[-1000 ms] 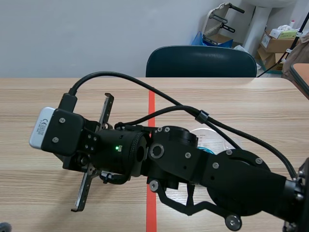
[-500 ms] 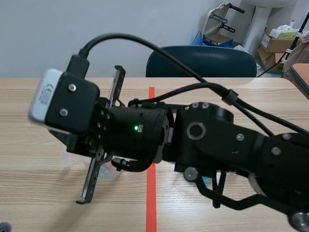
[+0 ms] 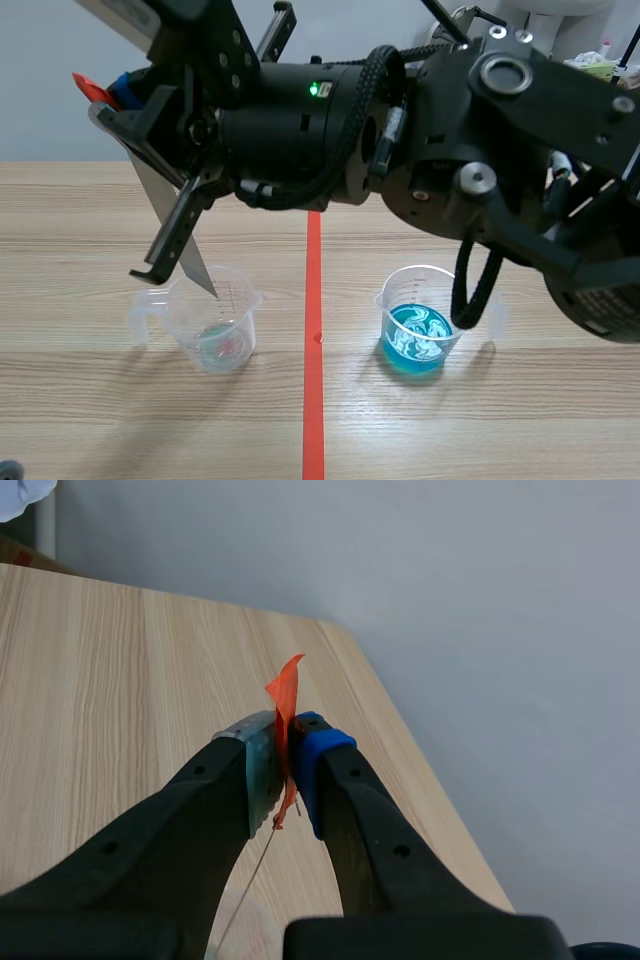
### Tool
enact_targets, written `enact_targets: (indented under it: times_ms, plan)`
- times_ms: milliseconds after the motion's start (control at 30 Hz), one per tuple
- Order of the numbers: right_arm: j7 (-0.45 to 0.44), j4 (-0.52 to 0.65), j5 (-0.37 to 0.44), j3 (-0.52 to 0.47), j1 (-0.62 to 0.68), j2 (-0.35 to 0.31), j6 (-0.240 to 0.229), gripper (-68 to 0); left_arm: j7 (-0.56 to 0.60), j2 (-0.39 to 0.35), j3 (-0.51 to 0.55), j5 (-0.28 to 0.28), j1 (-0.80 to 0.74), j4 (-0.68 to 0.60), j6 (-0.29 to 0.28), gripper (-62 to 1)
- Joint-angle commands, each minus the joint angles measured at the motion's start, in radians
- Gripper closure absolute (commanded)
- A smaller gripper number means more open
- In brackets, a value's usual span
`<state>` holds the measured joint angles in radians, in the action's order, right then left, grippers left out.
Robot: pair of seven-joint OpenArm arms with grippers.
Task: Do the redox reaction experiment
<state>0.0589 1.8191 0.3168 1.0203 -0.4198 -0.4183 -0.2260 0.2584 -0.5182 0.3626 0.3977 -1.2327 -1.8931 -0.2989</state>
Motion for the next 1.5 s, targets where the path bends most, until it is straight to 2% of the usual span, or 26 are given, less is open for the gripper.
enact_targets:
  times_ms: [0, 67, 233, 467, 800, 1467]
  plan:
    - [-0.005, 0.013, 0.033, -0.007, -0.039, 0.006, -0.015, -0.7, 0.011, 0.002, 0.005, 0.01, 0.0, -0.024, -0.002, -62.3]
    - [0.008, 0.013, 0.063, -0.007, -0.061, 0.011, -0.031, -0.8, 0.011, 0.002, 0.005, 0.01, 0.0, -0.024, -0.002, -62.3]
    - [0.02, 0.014, 0.116, -0.008, -0.1, 0.011, -0.033, -0.8, 0.011, 0.002, 0.005, 0.01, 0.0, -0.024, -0.002, -62.3]
    - [0.033, 0.014, 0.127, -0.008, -0.128, 0.011, -0.033, -0.8, 0.011, 0.002, 0.005, 0.01, 0.0, -0.024, -0.002, -62.3]
    - [0.049, 0.014, 0.211, -0.008, -0.165, 0.007, -0.037, -0.8, 0.011, 0.002, 0.005, 0.01, 0.0, -0.024, -0.002, -62.3]
    - [0.056, 0.014, 0.215, -0.008, -0.181, 0.006, -0.037, -0.8, 0.011, 0.002, 0.005, 0.01, 0.003, -0.024, -0.002, -62.3]
